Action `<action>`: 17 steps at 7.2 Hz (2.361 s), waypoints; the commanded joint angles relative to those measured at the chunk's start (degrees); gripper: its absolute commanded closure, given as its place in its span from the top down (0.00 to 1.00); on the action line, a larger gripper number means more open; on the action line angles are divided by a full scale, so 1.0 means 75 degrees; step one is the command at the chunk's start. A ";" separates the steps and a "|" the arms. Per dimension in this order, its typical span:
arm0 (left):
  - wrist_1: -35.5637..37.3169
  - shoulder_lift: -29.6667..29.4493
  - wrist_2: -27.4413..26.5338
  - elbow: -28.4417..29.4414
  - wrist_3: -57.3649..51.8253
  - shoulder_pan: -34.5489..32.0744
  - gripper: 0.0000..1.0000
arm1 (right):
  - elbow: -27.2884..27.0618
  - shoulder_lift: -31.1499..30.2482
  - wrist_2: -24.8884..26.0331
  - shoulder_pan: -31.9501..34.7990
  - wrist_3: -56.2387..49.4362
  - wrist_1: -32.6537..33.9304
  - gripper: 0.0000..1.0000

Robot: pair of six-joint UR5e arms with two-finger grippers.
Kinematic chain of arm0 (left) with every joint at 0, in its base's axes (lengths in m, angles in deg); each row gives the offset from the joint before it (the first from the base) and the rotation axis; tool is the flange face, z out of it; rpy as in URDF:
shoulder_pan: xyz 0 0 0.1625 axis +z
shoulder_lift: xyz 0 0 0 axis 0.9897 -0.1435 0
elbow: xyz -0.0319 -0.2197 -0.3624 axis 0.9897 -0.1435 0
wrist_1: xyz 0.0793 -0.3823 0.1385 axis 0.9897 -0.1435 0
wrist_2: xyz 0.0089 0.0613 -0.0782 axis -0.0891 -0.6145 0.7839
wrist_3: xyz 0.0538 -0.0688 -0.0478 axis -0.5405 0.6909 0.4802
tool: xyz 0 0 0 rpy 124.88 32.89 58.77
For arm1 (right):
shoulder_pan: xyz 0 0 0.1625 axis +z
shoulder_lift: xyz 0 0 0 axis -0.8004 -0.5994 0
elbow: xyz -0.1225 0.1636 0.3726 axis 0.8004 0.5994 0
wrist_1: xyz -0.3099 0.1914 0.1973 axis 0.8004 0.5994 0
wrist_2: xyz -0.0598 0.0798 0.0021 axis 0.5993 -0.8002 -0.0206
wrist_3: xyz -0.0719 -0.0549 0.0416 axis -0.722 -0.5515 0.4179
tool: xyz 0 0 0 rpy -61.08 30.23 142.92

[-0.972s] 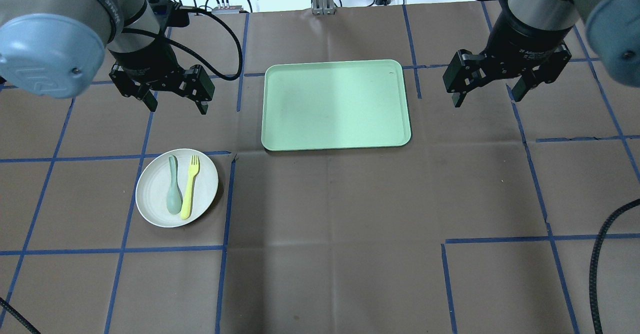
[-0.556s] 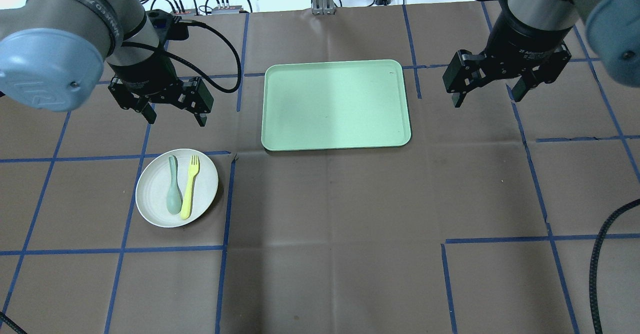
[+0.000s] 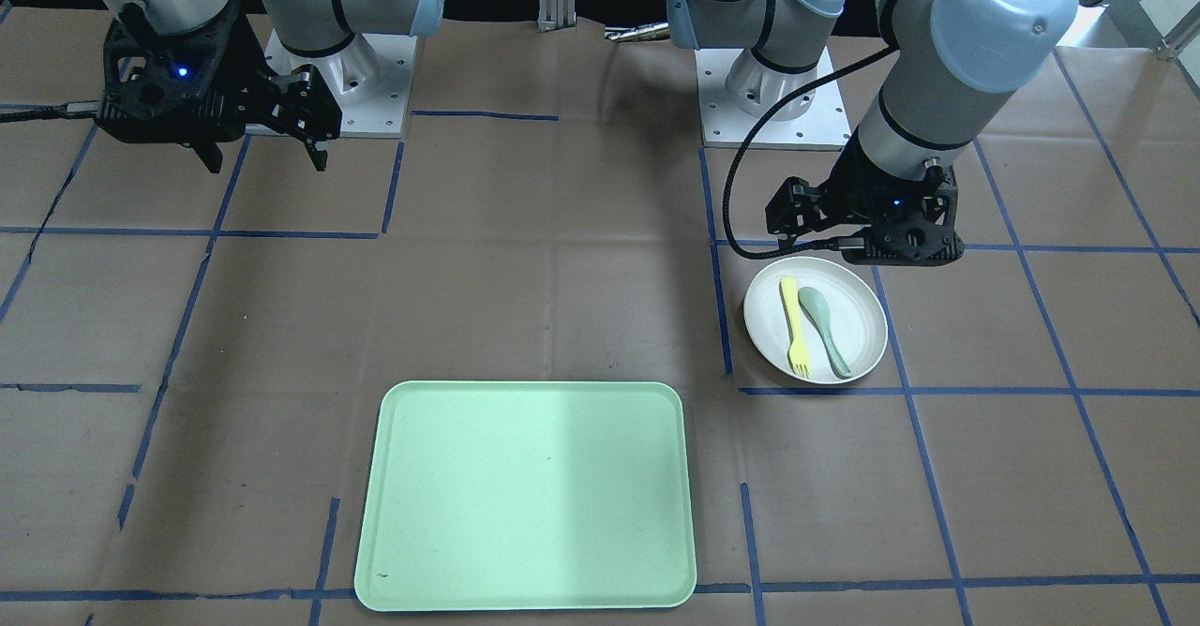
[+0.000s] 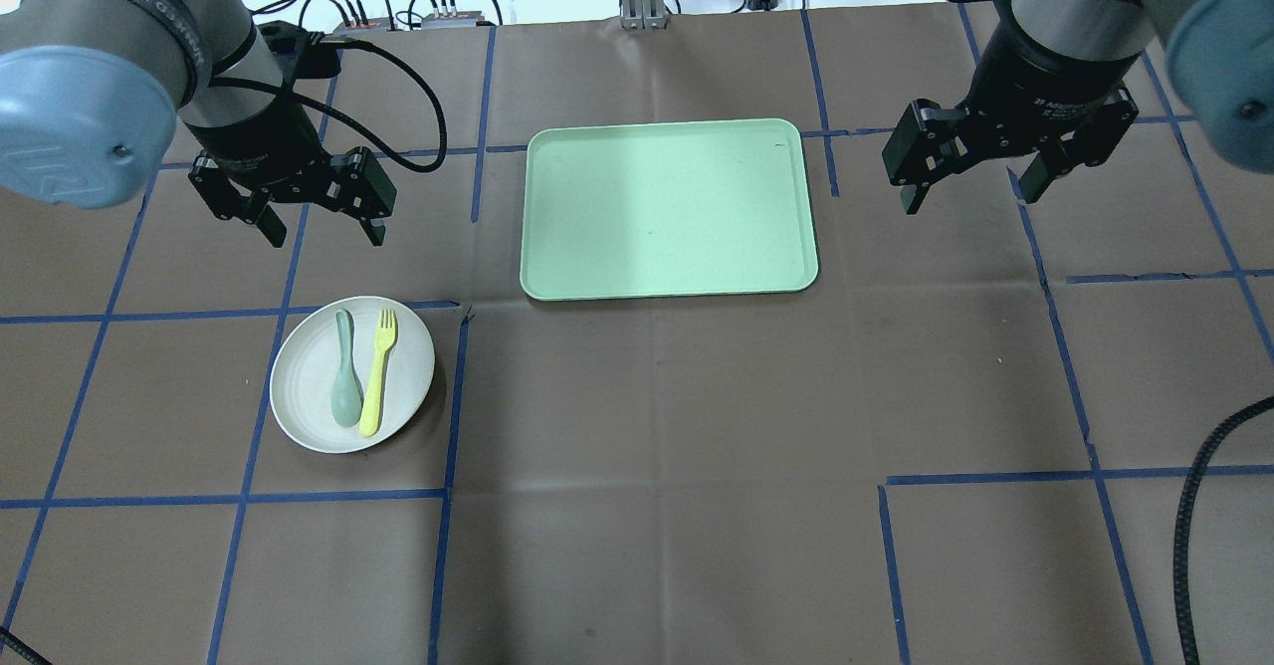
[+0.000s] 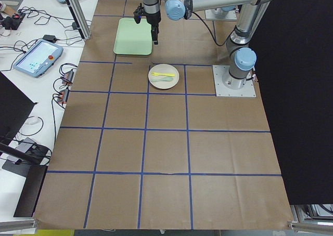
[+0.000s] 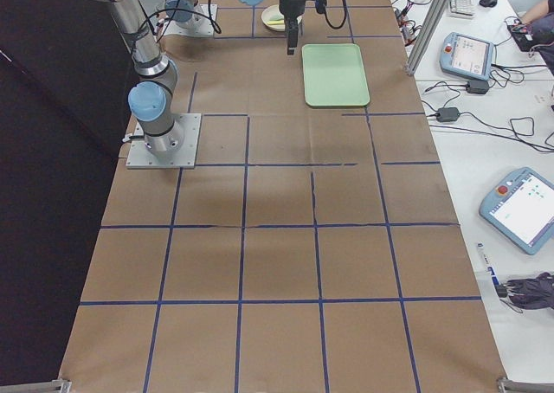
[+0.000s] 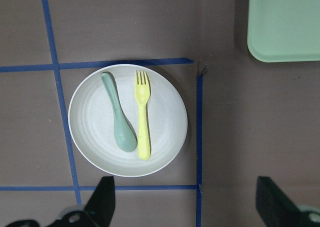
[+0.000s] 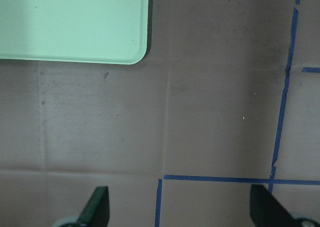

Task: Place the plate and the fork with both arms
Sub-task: 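Move the left gripper down and outward toward the white plate's rim, then lower the left gripper onto the plate rim and close on it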

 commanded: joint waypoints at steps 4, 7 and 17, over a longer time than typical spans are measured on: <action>0.0732 -0.1268 0.0757 -0.0036 -0.3100 0.1949 1.00 | 0.0000 0.0000 -0.0008 0.0010 0.0010 0.0000 1.00; 0.0873 -0.2136 0.1343 -0.0268 -0.4584 0.3322 1.00 | 0.0000 0.0000 -0.0008 0.0010 -0.0002 0.0000 1.00; 0.3510 -0.1307 0.1976 -0.3470 -0.4761 0.4005 0.69 | 0.0000 0.0000 -0.0008 0.0010 -0.0002 0.0000 1.00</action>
